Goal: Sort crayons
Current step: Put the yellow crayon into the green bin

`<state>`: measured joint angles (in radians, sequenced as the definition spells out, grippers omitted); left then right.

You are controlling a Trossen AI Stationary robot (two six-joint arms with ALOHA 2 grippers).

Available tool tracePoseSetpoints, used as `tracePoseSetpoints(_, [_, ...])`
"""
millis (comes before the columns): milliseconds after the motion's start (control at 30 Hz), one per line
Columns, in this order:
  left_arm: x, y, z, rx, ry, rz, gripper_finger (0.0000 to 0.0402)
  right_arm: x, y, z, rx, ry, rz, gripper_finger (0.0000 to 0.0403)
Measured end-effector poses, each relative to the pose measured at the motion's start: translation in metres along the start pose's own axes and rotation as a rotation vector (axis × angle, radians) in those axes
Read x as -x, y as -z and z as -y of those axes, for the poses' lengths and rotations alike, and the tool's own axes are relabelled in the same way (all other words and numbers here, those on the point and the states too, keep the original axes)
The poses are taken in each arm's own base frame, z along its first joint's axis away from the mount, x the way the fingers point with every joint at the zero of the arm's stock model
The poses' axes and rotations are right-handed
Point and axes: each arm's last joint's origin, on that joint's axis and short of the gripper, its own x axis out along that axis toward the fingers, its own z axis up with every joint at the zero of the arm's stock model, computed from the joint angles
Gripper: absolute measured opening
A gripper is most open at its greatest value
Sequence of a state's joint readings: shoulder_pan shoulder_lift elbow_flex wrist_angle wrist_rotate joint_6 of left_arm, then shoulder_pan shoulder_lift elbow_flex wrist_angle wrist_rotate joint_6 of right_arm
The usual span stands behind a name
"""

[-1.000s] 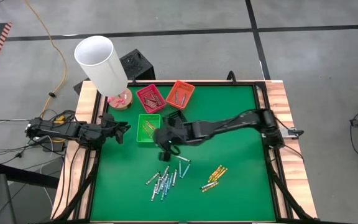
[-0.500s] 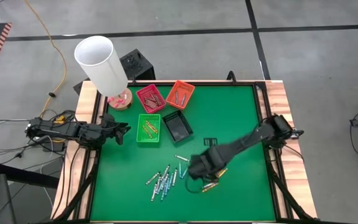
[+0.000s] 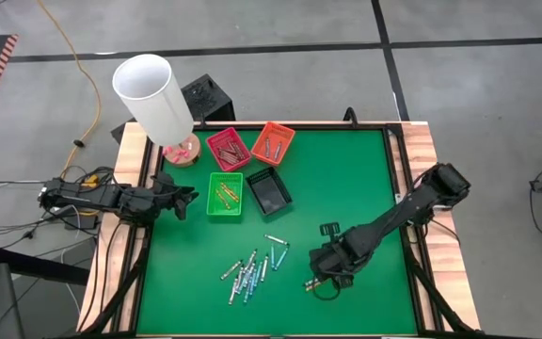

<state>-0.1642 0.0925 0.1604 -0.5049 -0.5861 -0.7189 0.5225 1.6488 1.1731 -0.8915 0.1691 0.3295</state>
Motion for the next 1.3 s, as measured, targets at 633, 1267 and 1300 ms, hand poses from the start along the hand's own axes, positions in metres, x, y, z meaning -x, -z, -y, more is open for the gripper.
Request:
tracePoseSetpoints(633, [0.000, -0.001, -0.001, -0.004, -0.043, 0.037, 0.0137, -0.029, 0.004, 0.012, 0.071, -0.099, 0.070, 0.0059])
tracePoseSetpoints(1267, [0.000, -0.001, -0.001, -0.004, -0.046, 0.038, 0.0137, -0.054, 0.005, -0.004, 0.104, -0.113, -0.004, 0.0059])
tracePoseSetpoints(1300, [0.000, -0.001, -0.001, -0.004, -0.046, 0.038, 0.0137, -0.054, 0.005, -0.003, 0.101, -0.111, -0.004, 0.0059])
